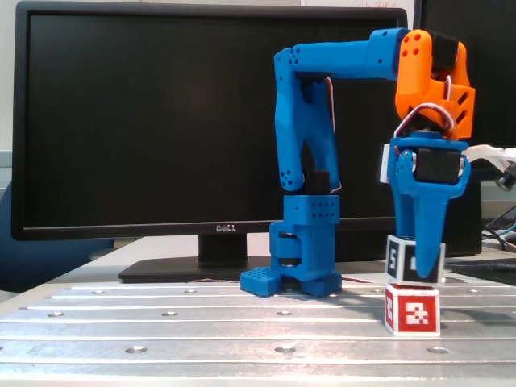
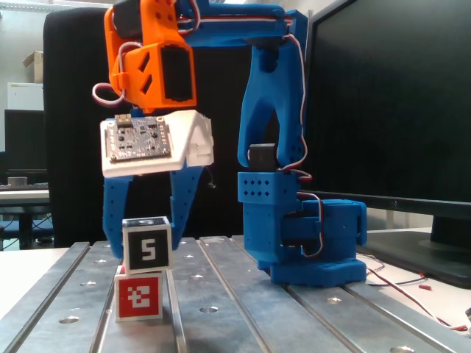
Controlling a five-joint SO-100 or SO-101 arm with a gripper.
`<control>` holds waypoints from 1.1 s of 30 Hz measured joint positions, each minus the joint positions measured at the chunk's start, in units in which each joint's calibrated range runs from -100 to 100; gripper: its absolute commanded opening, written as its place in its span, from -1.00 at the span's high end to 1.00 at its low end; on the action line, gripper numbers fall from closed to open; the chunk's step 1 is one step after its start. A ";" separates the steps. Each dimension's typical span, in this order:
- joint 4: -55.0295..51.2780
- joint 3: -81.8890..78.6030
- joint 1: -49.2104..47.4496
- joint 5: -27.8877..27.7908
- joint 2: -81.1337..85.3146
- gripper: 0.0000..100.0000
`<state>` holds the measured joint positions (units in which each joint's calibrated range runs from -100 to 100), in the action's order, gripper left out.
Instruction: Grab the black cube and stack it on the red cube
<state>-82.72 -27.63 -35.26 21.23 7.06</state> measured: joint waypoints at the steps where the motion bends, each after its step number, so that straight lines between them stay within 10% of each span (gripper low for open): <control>1: 0.00 0.00 0.22 0.05 0.00 0.71; 33: 2.41 -0.82 0.30 -0.10 0.00 0.71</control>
<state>-80.32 -28.44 -34.96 21.12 7.06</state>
